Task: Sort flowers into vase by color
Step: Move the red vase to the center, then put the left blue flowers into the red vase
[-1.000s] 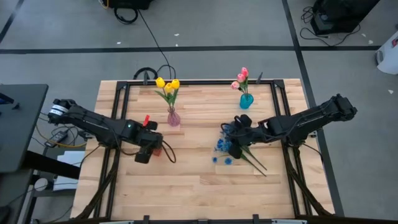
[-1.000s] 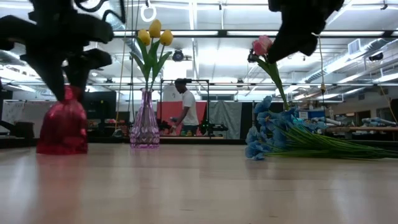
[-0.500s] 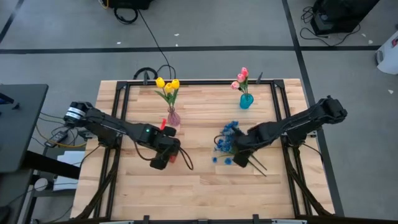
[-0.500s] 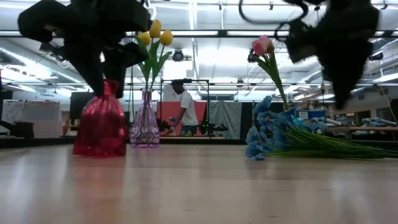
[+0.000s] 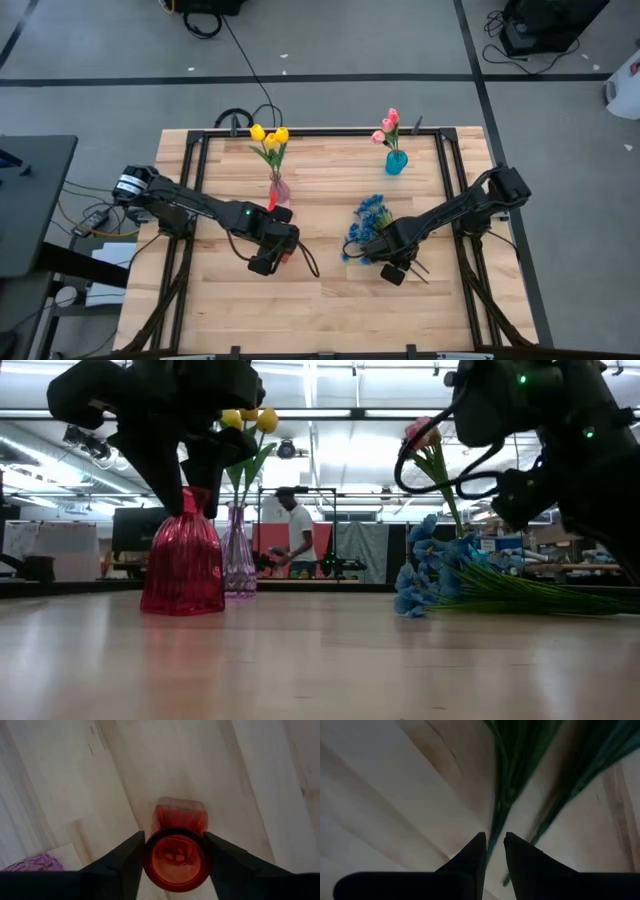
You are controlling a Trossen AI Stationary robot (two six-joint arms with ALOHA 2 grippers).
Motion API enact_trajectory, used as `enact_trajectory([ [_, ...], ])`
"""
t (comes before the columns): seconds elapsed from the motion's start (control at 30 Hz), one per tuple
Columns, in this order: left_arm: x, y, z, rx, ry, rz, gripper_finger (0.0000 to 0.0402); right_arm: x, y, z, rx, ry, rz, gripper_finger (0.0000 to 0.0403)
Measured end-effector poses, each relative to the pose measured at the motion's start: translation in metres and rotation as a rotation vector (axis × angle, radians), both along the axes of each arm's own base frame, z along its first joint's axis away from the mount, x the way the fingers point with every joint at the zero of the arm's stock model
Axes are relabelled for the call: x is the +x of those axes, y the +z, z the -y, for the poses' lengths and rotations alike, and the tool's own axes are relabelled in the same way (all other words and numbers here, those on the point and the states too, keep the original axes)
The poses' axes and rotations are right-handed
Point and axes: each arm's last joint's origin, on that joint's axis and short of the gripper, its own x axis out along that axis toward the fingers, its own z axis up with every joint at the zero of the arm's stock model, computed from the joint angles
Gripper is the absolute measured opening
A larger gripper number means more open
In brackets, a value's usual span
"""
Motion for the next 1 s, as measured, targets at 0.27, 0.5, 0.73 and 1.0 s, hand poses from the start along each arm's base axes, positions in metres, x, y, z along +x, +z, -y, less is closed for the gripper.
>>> enact_trajectory([
  [0.27,-0.002,0.004,-0.001,-0.008,0.027,0.011,0.0274,0.005,-0.017,-0.001,-0.022,0.012,-0.034,0.0081],
  [0.5,-0.015,0.032,-0.004,-0.035,0.052,0.125,0.0279,0.006,-0.017,0.0,-0.03,0.009,-0.029,0.0054],
  [0.73,-0.049,0.059,-0.012,-0.098,0.072,0.421,0.0276,0.006,-0.017,0.0,-0.044,0.013,-0.025,0.001],
  [1.0,-0.103,0.054,-0.027,-0.227,0.189,0.691,0.0253,0.003,0.013,0.004,-0.133,0.044,0.136,0.0013],
])
